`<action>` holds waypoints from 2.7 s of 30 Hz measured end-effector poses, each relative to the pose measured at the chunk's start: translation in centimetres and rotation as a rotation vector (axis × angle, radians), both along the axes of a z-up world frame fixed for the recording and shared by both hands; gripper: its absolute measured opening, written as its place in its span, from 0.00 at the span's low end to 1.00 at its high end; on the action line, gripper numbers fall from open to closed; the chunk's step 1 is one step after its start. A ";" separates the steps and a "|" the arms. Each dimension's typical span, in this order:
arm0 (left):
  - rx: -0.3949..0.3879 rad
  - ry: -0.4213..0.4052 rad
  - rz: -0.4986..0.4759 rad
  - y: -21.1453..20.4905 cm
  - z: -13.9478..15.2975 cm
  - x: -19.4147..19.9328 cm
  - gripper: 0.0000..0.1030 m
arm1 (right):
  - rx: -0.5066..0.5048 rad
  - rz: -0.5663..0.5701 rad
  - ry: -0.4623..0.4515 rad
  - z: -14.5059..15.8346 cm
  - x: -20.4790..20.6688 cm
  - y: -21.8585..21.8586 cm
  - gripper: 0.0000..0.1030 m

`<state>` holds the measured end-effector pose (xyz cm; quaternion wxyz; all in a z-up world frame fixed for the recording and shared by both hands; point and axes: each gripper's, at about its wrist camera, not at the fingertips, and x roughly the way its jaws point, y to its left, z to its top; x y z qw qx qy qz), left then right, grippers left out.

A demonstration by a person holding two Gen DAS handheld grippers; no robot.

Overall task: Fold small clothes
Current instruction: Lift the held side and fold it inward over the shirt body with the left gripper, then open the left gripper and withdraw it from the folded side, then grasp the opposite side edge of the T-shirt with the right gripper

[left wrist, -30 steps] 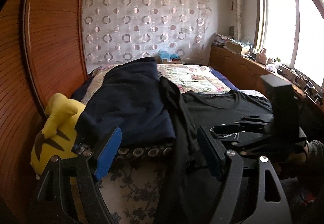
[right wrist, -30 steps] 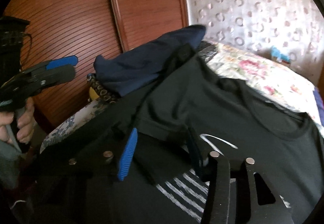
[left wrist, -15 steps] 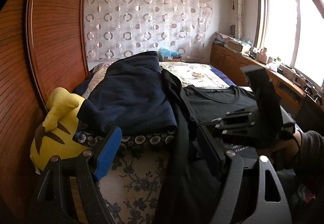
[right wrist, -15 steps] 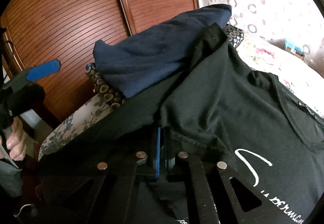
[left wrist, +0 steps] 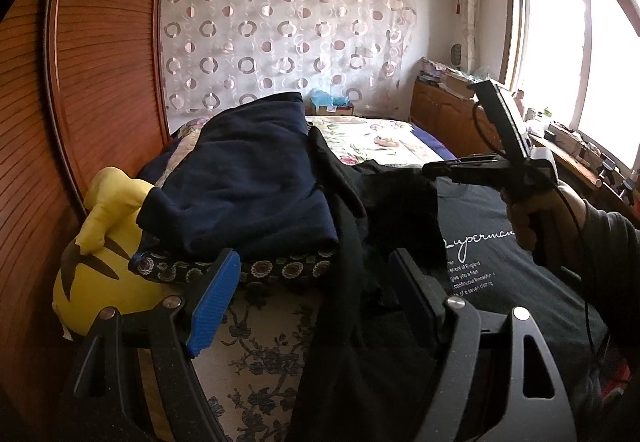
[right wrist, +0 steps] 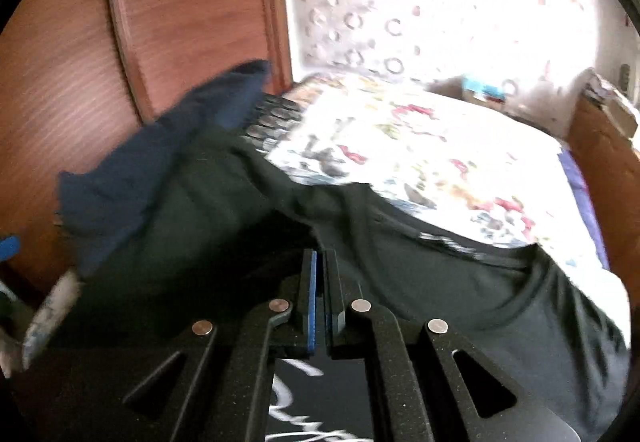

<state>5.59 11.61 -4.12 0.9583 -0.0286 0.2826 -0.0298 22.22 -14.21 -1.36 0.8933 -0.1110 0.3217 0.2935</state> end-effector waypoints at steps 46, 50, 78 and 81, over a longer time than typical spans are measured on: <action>0.058 0.106 -0.262 -13.2 -1.5 3.9 0.75 | 0.007 -0.356 -0.034 0.6 -15.7 -20.3 0.54; 0.080 0.177 -0.292 -14.5 -2.7 5.3 0.75 | -0.003 -0.410 -0.005 -0.1 -14.7 -21.0 0.54; 0.163 0.344 -0.392 -18.0 -6.5 8.3 1.00 | 0.099 -0.405 0.193 -0.9 -10.0 -22.2 0.40; 0.163 0.344 -0.392 -18.0 -6.5 8.3 1.00 | 0.085 -0.383 0.186 -0.7 -9.9 -22.0 0.29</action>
